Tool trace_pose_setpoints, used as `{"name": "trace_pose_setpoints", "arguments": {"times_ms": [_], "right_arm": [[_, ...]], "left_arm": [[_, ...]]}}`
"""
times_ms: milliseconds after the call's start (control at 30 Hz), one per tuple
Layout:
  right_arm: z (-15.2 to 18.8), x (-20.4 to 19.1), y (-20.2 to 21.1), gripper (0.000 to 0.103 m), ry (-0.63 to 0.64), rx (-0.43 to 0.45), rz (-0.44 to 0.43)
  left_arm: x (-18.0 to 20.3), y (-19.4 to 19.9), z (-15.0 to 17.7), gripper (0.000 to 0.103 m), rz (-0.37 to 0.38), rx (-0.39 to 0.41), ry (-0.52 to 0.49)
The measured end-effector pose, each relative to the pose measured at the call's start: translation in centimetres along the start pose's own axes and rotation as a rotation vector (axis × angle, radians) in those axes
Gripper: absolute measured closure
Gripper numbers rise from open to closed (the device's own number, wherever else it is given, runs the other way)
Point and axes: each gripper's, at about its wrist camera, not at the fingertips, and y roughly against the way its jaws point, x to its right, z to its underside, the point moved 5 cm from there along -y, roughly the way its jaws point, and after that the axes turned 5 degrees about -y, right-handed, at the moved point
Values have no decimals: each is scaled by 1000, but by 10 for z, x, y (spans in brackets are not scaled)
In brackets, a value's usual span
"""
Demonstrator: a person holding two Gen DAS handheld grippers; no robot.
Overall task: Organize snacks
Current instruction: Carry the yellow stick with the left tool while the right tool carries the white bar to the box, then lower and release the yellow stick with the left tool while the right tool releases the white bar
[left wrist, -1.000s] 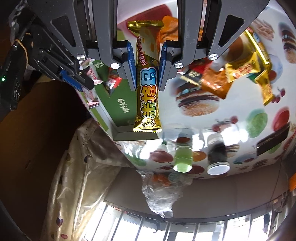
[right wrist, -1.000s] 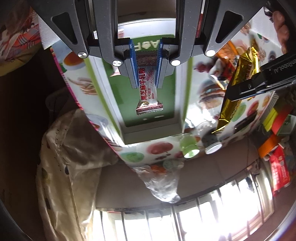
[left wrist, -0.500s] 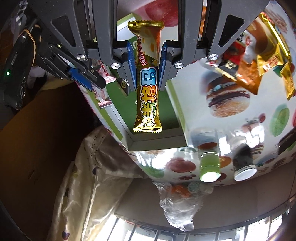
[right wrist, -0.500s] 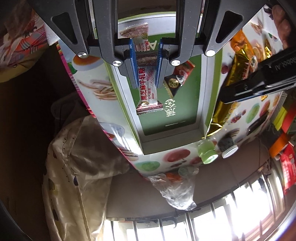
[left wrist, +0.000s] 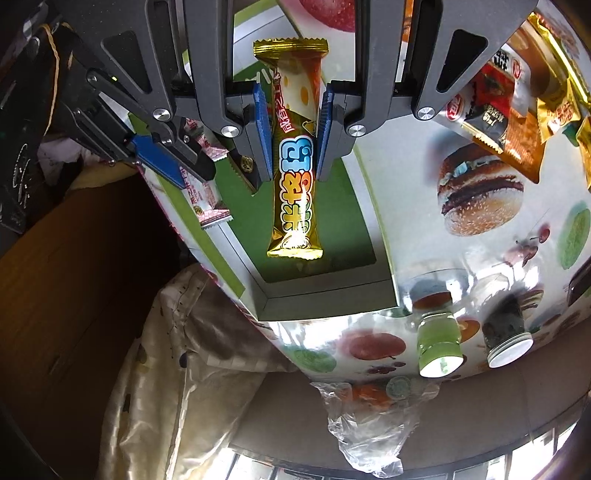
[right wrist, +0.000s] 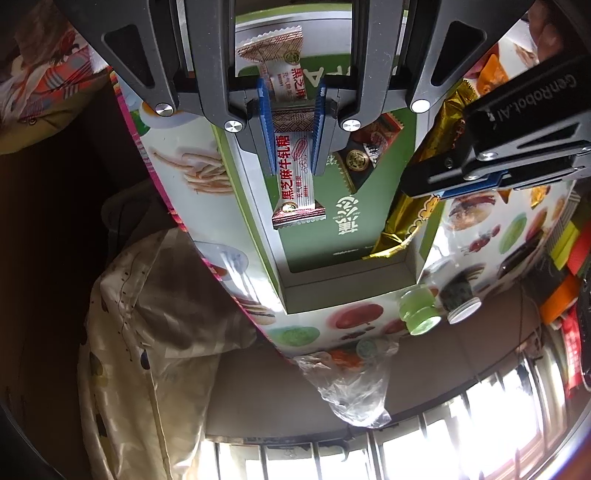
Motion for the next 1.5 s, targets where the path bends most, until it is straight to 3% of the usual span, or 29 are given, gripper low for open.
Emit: {"name": "trace_pose_setpoints", "arguments": {"times_ms": [433,833,1167,1300,1500], "right_arm": [[-2,2,-4,84,4,3,-1],[-3,4,-6,77,2,-7,8],[-3,6,4,72,-13,13,15],[-2,7,8,71,-18,19,22],[-1,4,18,69,-17,34,29]], "left_arm": [[-1,-13,3,79,6,-32,18],[-2,-17,4,79,11,-47,25],[-1,-11,5,72,32,-30,26],[-1,-4,5,63,28,-16,26],[-1,11,8,63,23,9,16]]}}
